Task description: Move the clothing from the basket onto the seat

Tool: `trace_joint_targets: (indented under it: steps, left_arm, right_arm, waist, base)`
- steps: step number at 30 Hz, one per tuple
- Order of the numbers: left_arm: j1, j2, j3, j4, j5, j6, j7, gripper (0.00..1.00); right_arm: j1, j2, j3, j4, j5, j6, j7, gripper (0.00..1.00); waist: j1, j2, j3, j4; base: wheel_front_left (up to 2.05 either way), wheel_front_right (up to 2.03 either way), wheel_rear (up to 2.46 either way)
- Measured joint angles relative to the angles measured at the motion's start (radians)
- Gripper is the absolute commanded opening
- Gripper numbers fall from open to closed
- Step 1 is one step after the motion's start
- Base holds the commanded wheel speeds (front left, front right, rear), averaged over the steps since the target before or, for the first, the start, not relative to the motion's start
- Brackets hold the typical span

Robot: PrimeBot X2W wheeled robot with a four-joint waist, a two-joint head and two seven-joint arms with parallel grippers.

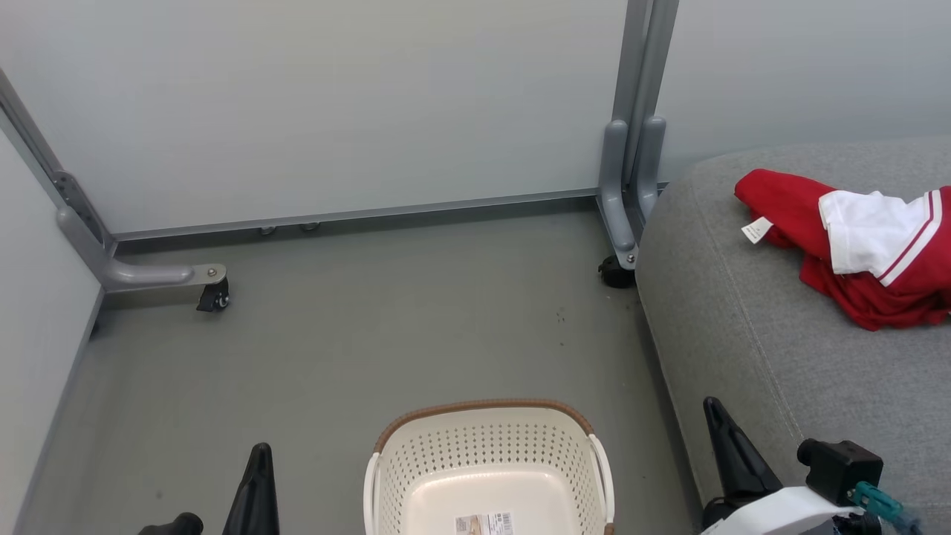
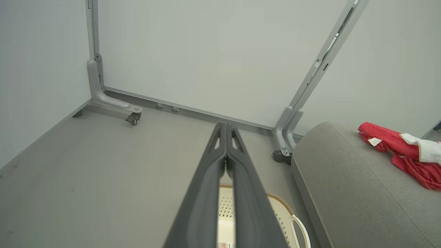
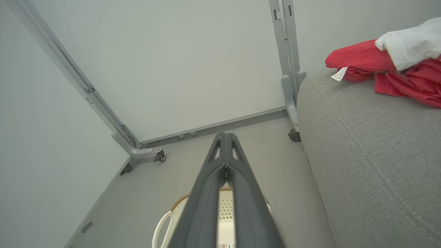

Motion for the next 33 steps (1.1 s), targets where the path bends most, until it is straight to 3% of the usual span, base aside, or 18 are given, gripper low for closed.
trace_joint_targets:
  steps: [33]
  left_arm:
    - [-0.129, 0.021, 0.052, 0.071, -0.512, -0.039, 0.105, 0.00]
  right_arm:
    - [-0.083, 0.000, -0.079, 0.035, 0.509, 0.000, 0.109, 0.00]
  waist:
    - [0.0000, 0.0000, 0.026, 0.005]
  base:
    - [0.00, 0.00, 0.00]
